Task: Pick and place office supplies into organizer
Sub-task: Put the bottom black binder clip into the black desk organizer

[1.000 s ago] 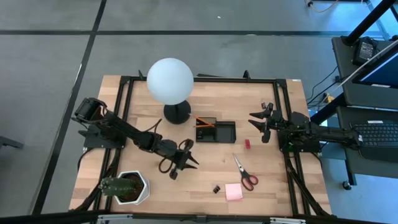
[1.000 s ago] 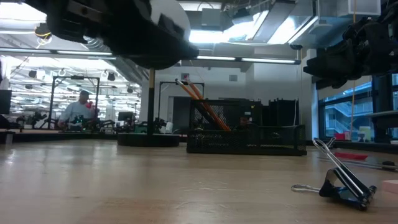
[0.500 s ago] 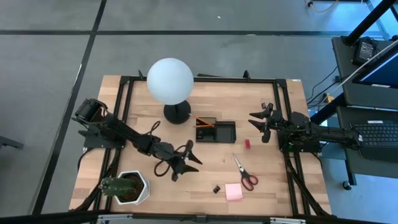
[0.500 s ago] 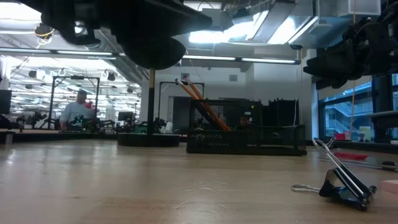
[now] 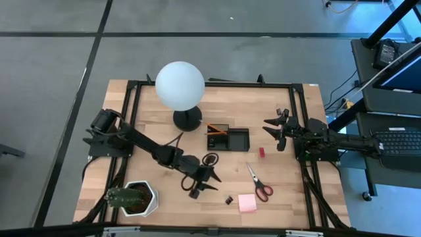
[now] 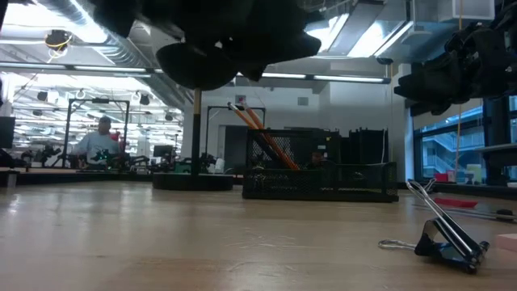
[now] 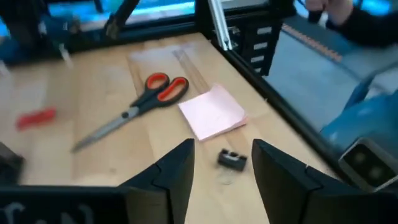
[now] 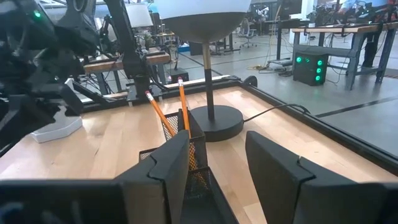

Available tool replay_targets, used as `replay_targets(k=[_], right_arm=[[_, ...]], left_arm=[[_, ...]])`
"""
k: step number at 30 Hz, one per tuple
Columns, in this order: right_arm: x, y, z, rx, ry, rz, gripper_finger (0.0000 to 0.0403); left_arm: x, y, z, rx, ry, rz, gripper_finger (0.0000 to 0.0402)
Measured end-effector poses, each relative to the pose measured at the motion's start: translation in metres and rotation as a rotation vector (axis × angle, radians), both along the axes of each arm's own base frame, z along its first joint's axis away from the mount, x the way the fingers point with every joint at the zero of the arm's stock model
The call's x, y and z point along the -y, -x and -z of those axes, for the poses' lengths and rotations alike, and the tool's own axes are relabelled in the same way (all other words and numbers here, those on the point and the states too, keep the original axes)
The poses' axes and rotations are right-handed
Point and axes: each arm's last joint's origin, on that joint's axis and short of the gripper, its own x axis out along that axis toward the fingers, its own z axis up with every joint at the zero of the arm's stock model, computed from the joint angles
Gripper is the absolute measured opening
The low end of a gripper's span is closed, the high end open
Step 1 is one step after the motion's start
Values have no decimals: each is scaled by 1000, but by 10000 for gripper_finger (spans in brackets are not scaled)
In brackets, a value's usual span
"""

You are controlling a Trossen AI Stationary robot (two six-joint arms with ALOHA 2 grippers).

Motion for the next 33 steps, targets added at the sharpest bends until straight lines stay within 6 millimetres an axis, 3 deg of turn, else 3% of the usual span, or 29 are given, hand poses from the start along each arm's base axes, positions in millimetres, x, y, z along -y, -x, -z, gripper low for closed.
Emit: replay_targets(k=[8,14,24,33], right_arm=[[0,0,0,-1,3,0,162],[0,0,0,-1,4,0,162],[0,0,0,-1,-1,0,162],[0,0,0,6,-27,0,162]], left_arm=[[-9,-12,-13,-150,355,-179,155],[-12,-20,-16,-219,535,-204,155],[1,-53,11,-372,666,-145,155],[7,-69,41,-478,738,-218,155]])
